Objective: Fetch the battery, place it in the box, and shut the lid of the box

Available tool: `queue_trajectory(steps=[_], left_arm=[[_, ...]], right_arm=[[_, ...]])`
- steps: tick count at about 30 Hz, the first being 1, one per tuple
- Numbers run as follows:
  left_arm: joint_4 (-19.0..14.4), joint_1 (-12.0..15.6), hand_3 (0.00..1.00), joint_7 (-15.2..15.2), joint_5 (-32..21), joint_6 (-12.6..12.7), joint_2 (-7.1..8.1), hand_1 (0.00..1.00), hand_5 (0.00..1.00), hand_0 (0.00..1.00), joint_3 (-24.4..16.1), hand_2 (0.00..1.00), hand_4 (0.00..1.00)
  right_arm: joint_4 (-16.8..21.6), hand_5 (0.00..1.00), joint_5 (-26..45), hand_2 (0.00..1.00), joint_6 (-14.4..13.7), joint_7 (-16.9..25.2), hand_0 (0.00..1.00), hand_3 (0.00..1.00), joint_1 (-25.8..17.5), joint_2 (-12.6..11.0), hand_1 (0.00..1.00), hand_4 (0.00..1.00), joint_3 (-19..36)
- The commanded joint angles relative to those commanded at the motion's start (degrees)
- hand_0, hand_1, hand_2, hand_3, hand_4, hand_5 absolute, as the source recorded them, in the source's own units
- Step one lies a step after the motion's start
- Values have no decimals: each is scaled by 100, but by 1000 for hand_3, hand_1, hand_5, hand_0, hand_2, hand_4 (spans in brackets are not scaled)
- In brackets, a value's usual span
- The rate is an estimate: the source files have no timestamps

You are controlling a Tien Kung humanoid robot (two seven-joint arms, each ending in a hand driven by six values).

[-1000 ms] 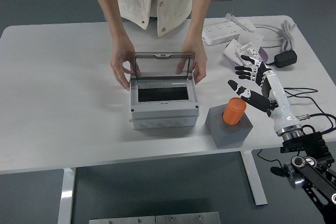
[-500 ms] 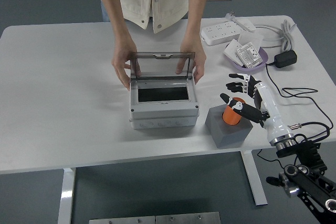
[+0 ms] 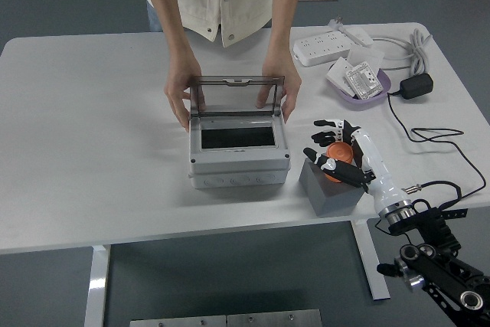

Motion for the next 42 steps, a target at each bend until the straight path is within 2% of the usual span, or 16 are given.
queue_trajectory(steps=[8,19,37,38,42], left_arm=[[0,4,517,-27,-68,-8,15,741,42,606,90,564,229],[0,-5,514,-41,-57,-13,15,741,40,603,71,563,224],[0,-9,513,-79,-152,-3,24,743,35,590,149,566,215],[0,-10,515,-84,-166,0,24,743,32,587,157,568,213],[0,-13,515,-97,-204,7,31,743,32,587,175,568,213]], right_arm=[[-170,337,16,552,6,7,554,680,9,22,578,875,56],[-211,336,-53,553,5,-19,555,680,-55,-2,583,874,159],[-272,326,-59,555,-81,-29,553,680,-78,-12,585,865,-23],[-272,251,-48,544,-97,-26,533,671,-77,-14,569,799,-34],[-279,251,-18,544,-135,-31,533,671,-74,-21,569,799,-70]])
